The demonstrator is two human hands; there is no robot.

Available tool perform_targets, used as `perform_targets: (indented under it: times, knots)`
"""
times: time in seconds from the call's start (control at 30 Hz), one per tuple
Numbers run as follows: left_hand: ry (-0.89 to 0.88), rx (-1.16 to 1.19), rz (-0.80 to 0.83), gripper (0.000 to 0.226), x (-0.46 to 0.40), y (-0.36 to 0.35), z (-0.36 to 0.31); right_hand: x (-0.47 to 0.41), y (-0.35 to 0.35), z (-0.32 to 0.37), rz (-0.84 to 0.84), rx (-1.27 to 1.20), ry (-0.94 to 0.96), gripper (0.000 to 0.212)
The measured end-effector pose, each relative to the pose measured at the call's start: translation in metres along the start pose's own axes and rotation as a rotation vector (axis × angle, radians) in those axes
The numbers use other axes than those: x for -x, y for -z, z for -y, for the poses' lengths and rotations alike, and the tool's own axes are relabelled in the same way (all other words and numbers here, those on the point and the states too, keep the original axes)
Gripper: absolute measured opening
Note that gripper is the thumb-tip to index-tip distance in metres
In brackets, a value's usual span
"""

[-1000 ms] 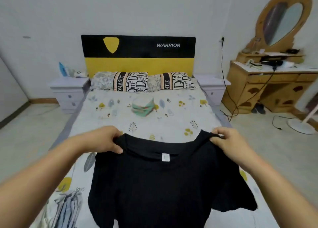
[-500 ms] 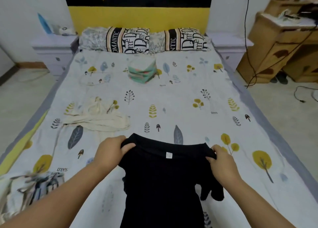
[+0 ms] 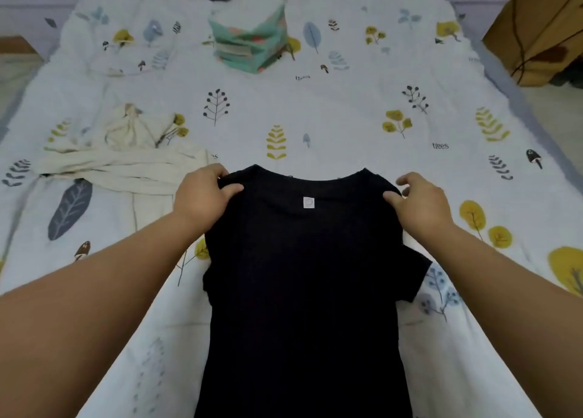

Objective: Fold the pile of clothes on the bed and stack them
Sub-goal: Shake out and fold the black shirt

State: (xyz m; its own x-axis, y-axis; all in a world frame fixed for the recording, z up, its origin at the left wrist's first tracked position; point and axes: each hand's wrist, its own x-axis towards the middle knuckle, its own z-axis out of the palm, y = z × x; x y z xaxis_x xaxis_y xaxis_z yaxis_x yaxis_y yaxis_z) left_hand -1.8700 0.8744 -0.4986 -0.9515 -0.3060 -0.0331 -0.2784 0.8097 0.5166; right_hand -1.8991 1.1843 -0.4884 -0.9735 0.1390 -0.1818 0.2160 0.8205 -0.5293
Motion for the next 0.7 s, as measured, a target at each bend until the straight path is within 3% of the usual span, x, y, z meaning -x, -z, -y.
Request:
perform_targets:
  times: [0.07,0.13,0.2,0.27,0.4,0.5,0.6,0.7]
  knots:
    - [0.091,-0.095,0.224,0.048,-0.003,-0.023,0.018,-0.004,-0.023,-0.016,0.108,0.117,-0.095,0.059]
    - [0.187,-0.17,0.372,0.069,0.001,-0.038,0.039,0.002,-0.042,-0.03,0.169,0.166,-0.159,0.067]
    - [0.219,-0.162,0.349,0.059,0.007,-0.045,0.055,0.009,-0.058,-0.04,0.172,0.207,-0.164,0.066]
    - [0.185,-0.121,0.301,0.022,0.01,-0.049,0.067,0.011,-0.068,-0.049,0.153,0.254,-0.118,0.055]
    - [0.177,0.035,0.207,0.02,0.004,-0.046,0.079,-0.004,-0.061,-0.061,0.078,0.285,-0.037,0.024]
    - [0.296,0.109,0.011,0.021,-0.003,-0.042,0.084,-0.016,-0.044,-0.07,-0.09,0.31,-0.075,0.024]
    - [0.452,0.183,0.158,0.03,0.001,-0.04,0.086,-0.017,-0.042,-0.074,0.024,0.28,-0.183,0.039]
    - [0.576,0.386,0.308,0.022,0.005,-0.03,0.087,-0.011,-0.038,-0.078,0.125,0.305,-0.267,0.049]
